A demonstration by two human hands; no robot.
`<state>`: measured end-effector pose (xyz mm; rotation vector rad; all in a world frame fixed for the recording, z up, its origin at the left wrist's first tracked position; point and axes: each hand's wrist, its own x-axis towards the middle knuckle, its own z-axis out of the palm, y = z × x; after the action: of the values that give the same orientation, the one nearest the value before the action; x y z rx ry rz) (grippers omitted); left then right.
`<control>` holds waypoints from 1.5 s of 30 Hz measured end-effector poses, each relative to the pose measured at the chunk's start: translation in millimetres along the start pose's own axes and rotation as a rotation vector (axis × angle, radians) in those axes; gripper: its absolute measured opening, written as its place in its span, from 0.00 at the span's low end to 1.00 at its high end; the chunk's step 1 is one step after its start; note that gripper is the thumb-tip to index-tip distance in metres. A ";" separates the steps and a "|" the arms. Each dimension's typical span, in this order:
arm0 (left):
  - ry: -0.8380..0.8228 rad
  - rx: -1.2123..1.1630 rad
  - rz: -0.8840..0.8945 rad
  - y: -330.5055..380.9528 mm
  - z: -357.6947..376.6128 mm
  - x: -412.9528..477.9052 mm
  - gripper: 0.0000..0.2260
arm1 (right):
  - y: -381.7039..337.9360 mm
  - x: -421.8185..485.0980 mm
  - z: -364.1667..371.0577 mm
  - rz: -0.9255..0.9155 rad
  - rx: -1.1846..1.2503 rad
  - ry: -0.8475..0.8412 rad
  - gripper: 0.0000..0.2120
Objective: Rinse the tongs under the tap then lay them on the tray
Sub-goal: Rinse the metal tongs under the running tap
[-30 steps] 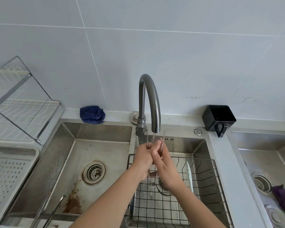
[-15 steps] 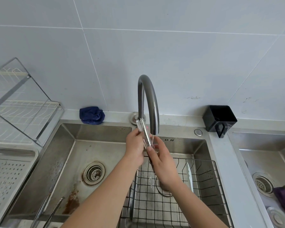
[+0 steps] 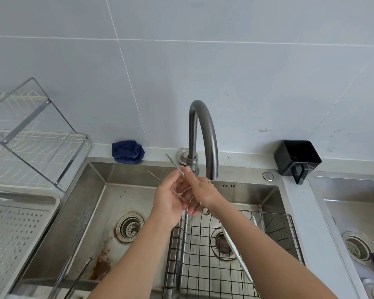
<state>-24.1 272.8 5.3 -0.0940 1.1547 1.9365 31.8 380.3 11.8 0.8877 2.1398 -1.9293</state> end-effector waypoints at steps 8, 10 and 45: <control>0.099 0.077 0.007 -16.2 16.5 10.3 0.17 | 29.6 -33.0 -17.0 -0.109 0.241 -0.093 0.15; 0.103 0.045 -0.018 -23.0 26.4 14.6 0.22 | 42.7 -47.7 -19.1 -0.163 0.231 -0.024 0.11; 0.085 -0.102 -0.079 -16.6 14.3 11.9 0.11 | 69.7 -44.6 -18.2 0.014 0.214 0.052 0.20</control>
<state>-15.1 294.4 -3.3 -0.2746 1.0904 1.9359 108.2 383.3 -24.7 0.9956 1.9739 -2.1824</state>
